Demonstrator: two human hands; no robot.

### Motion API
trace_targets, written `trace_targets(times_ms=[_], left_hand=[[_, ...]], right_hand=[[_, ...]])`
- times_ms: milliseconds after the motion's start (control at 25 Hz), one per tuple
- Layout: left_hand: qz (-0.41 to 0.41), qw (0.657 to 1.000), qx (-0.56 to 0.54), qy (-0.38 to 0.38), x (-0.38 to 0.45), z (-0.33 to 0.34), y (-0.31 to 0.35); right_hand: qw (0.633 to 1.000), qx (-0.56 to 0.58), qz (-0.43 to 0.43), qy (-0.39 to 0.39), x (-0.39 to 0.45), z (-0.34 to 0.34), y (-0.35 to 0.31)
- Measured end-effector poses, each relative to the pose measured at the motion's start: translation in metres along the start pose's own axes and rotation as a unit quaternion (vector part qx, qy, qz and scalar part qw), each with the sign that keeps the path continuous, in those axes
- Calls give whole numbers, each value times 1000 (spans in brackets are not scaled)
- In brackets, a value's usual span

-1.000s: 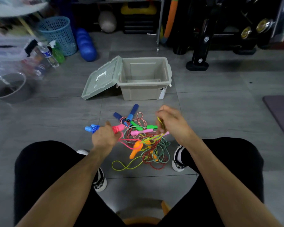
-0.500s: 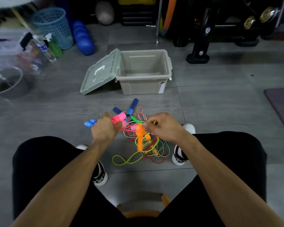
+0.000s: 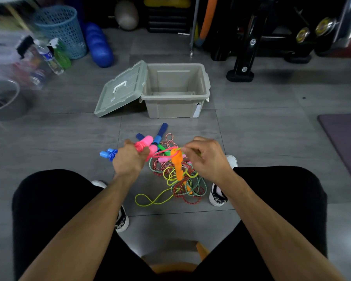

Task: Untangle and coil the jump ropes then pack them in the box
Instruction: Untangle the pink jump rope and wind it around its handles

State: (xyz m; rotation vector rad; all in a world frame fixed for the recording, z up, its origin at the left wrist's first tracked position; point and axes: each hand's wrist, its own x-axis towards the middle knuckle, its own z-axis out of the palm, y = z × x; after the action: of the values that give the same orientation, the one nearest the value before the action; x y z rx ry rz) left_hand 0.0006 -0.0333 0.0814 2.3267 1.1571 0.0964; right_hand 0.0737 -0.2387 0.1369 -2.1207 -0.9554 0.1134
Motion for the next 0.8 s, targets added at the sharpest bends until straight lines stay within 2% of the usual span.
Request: trace_targets(times_ms=[80, 160, 240, 320, 400, 480, 560, 680, 720, 800], left_hand=[[-22, 992, -127, -9, 2, -4, 4], [-43, 969, -244, -13, 6, -10, 13], [-62, 942, -330, -8, 6, -19, 22], [-67, 926, -372, -24, 2, -27, 29], [-81, 924, -367, -68, -7, -26, 32], [-113, 910, -377, -131, -15, -21, 32], [-160, 861, -434, -211, -20, -17, 31], [-208, 744, -545, -325, -17, -22, 30], [-212, 719, -566, -342, -16, -25, 31], [-213, 708, -575, -351, -13, -27, 30]], right_hand=[[997, -32, 77, 5, 8, -7, 15], [984, -94, 143, -50, 11, -8, 35], [965, -159, 178, -107, 11, -2, 45], [962, -178, 176, -110, 12, 3, 42], [979, -128, 141, -70, 14, 5, 31], [990, -15, 139, -27, 16, 5, 20], [986, 47, 161, -21, 16, 5, 14], [981, 27, 182, -56, 15, 3, 13], [979, 14, 190, -75, 15, 2, 12], [972, 20, 214, -91, 15, 2, 8]])
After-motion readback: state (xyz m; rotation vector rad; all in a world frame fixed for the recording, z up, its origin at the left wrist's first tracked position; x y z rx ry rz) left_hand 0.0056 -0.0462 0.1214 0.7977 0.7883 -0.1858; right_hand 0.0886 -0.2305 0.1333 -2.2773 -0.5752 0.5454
